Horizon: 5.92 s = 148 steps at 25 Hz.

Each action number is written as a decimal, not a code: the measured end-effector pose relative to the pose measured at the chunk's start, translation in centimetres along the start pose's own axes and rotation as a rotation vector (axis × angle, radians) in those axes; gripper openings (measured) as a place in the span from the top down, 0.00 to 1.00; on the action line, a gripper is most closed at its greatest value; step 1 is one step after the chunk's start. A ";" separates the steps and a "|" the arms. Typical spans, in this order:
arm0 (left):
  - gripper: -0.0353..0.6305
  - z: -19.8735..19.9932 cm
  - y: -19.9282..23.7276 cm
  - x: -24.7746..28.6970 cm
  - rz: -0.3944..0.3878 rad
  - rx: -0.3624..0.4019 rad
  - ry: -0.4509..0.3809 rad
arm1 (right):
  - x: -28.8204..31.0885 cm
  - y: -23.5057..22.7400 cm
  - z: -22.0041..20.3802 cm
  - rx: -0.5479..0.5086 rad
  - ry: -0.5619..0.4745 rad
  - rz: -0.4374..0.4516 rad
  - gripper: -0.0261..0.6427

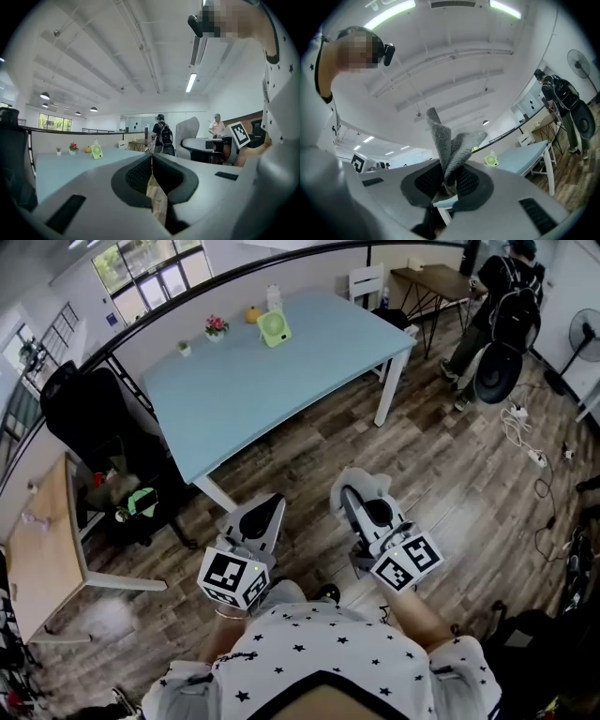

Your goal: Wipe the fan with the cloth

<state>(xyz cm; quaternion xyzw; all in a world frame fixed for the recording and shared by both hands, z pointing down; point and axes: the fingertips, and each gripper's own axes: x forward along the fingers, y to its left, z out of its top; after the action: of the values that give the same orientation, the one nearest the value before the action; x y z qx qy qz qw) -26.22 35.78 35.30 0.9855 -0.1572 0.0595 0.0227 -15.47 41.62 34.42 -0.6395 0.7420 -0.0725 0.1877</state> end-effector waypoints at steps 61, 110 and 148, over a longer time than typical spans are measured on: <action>0.90 1.7 26.6 28.0 -0.139 -0.092 -0.058 | 28.3 -22.2 1.4 -0.063 0.097 -0.187 0.89; 0.90 4.3 31.4 52.6 0.167 -0.155 -0.001 | 39.8 -49.1 5.1 0.050 0.204 0.073 0.89; 0.90 -1.2 48.4 49.9 0.398 -0.162 0.051 | 57.6 -46.9 -4.7 -0.012 0.405 0.141 0.89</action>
<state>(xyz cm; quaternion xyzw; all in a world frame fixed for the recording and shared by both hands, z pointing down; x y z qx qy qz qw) 5.61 -25.45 43.93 0.9281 -0.3524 0.0748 0.0937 19.63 -23.30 44.36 -0.5594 0.8078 -0.1821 0.0356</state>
